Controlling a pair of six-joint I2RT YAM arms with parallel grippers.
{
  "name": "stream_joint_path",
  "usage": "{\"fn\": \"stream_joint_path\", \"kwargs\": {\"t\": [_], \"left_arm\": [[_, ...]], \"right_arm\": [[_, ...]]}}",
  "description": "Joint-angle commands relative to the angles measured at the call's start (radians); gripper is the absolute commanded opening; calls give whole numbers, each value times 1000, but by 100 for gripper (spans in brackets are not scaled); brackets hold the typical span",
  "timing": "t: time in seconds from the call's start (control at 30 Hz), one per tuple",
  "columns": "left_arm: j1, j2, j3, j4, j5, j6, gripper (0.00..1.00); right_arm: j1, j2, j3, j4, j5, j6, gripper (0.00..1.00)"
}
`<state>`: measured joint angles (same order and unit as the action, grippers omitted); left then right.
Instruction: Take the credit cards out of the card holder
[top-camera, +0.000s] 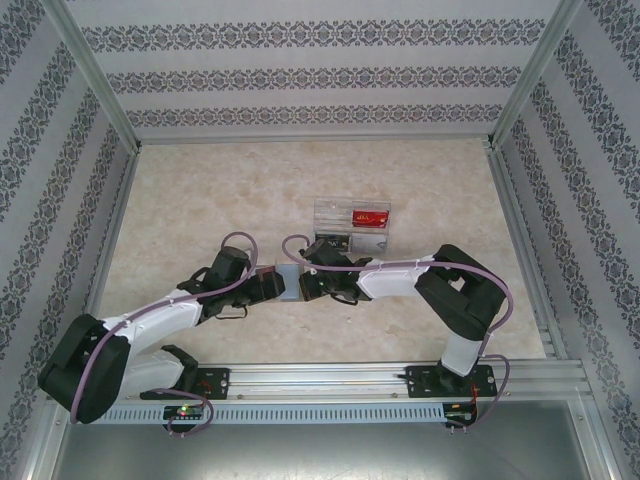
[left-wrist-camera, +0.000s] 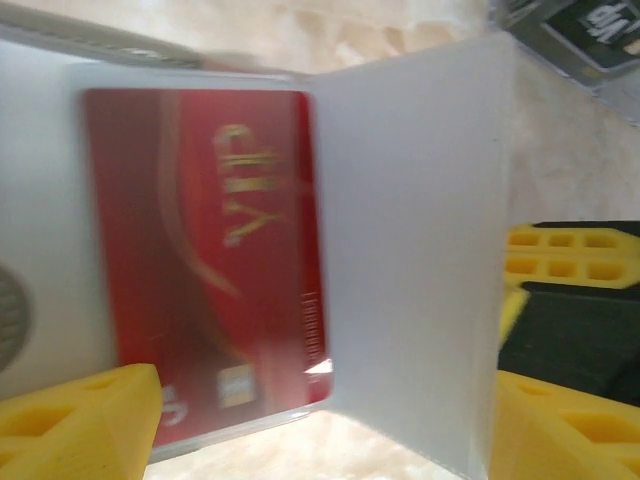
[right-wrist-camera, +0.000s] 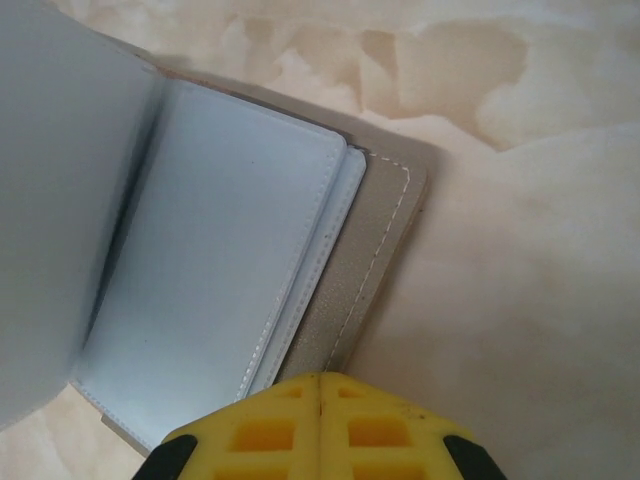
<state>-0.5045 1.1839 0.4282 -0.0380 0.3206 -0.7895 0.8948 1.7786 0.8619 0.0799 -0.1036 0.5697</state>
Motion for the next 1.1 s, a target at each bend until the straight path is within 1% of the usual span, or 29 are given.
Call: {"fn": "stream_joint_path", "kwargs": {"t": [0.0, 0.3, 0.37, 0.4, 0.43, 0.5, 0.6, 0.67, 0.7, 0.73, 0.87, 0.93, 1.07], "left_arm": [[-28, 14, 46, 55, 18, 14, 81], [-52, -17, 66, 47, 21, 14, 82], [-51, -31, 66, 38, 23, 15, 82], [-52, -44, 66, 25, 13, 19, 82], [-51, -55, 68, 9, 3, 24, 82], [-51, -93, 68, -41, -41, 42, 81], [-46, -151, 63, -128, -130, 62, 75], [-34, -182, 52, -162, -162, 71, 71], [-25, -194, 46, -179, -177, 72, 67], [-15, -201, 39, -186, -182, 77, 62], [33, -190, 8, -185, -192, 88, 53], [60, -168, -6, -165, -180, 88, 51], [90, -109, -9, -137, -161, 95, 51]], "right_arm": [[15, 18, 19, 9, -21, 14, 0], [13, -9, 2, 12, 3, 21, 1], [12, -33, -10, 16, 25, 25, 4], [10, -47, -16, 17, 36, 28, 8], [9, -61, -20, 17, 46, 32, 12], [8, -90, -27, 17, 58, 35, 15], [11, -118, -26, 18, 54, 48, 18], [15, -128, -22, 27, 41, 57, 18], [19, -127, -16, 30, 28, 61, 18], [24, -122, -3, 32, 17, 67, 18], [53, -87, 44, 36, -7, 89, 19], [70, -63, 70, 38, -13, 102, 19], [98, -23, 112, 44, -23, 117, 19]]}}
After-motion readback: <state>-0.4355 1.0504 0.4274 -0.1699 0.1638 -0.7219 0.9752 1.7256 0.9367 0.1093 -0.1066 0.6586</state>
